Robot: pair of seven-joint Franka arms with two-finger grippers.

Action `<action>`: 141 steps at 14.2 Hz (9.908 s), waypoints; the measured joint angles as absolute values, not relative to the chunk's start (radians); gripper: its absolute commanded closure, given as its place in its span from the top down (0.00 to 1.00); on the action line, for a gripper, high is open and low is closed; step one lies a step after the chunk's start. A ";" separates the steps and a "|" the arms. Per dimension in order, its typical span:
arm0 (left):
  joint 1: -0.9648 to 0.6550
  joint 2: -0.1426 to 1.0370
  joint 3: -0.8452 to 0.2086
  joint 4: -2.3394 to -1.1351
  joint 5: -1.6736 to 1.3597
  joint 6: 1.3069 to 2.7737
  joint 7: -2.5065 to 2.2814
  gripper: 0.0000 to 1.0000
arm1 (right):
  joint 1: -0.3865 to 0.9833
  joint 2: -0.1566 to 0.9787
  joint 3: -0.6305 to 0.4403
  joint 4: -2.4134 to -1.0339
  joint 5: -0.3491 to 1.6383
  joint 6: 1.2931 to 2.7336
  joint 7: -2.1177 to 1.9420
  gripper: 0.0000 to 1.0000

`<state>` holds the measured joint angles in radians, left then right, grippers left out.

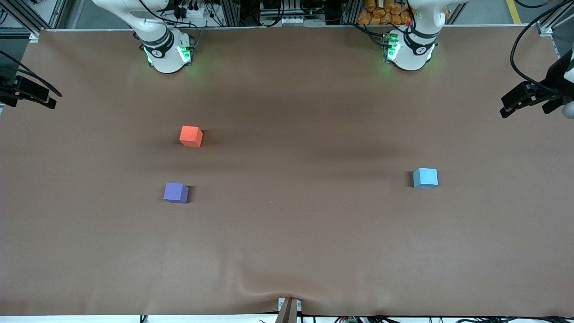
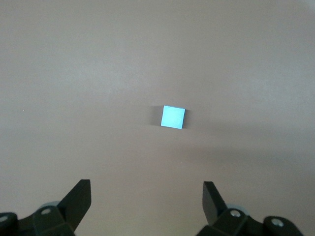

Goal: Place blue block between orange and purple blocks

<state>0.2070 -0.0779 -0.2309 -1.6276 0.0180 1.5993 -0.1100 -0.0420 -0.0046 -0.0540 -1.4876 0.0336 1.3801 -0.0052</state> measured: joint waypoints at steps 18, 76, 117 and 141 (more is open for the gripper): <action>0.207 -0.042 -0.233 -1.630 0.018 1.566 -0.109 1.00 | -0.042 -0.001 -0.054 -1.505 0.034 1.387 -0.005 1.00; -0.516 0.717 -0.258 -1.528 0.024 2.257 -0.609 0.00 | -0.042 0.001 -0.056 -1.519 0.034 1.390 -0.005 1.00; 0.119 0.174 -0.141 -1.338 0.034 1.557 -0.163 1.00 | 0.734 0.696 -0.035 -1.590 0.144 2.234 0.483 1.00; 0.205 0.140 -0.161 -1.381 0.032 1.556 0.002 1.00 | 0.588 0.542 -0.067 -1.637 0.140 2.030 0.555 0.39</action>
<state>0.2046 0.1400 -0.1606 -1.3812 0.0322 1.5563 0.0020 0.5881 0.5419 -0.0666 -1.6368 0.1403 2.0295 0.5551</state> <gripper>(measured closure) 0.000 0.392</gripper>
